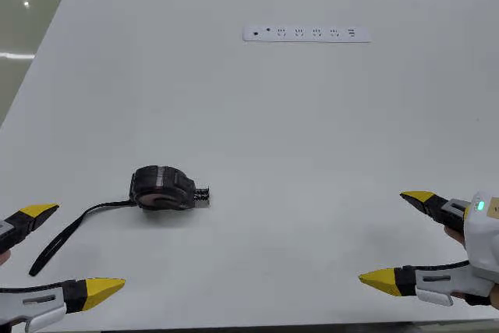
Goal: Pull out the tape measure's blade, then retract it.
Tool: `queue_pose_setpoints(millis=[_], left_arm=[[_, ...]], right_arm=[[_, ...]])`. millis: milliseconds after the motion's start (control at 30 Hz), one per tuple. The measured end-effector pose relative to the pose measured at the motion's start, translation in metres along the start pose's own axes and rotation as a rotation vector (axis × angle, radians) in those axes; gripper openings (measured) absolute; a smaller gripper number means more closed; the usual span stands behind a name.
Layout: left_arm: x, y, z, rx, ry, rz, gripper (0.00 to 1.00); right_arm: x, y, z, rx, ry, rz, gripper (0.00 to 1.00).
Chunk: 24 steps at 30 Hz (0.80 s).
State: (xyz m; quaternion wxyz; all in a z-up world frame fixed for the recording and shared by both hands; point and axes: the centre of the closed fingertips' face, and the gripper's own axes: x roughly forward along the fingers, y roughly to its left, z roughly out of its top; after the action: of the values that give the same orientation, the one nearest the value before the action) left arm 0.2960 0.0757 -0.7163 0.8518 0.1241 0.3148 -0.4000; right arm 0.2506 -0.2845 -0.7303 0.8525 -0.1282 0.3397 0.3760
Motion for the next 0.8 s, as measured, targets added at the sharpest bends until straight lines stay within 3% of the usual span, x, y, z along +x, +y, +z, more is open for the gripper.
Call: queue_pose_setpoints(millis=[800], left_arm=[[0.0010,-0.0024,0.0026,0.003,-0.002,0.003,0.89]], right_arm=[[0.0017,0.0001,-0.0010,0.004,0.002,-0.001,0.88]])
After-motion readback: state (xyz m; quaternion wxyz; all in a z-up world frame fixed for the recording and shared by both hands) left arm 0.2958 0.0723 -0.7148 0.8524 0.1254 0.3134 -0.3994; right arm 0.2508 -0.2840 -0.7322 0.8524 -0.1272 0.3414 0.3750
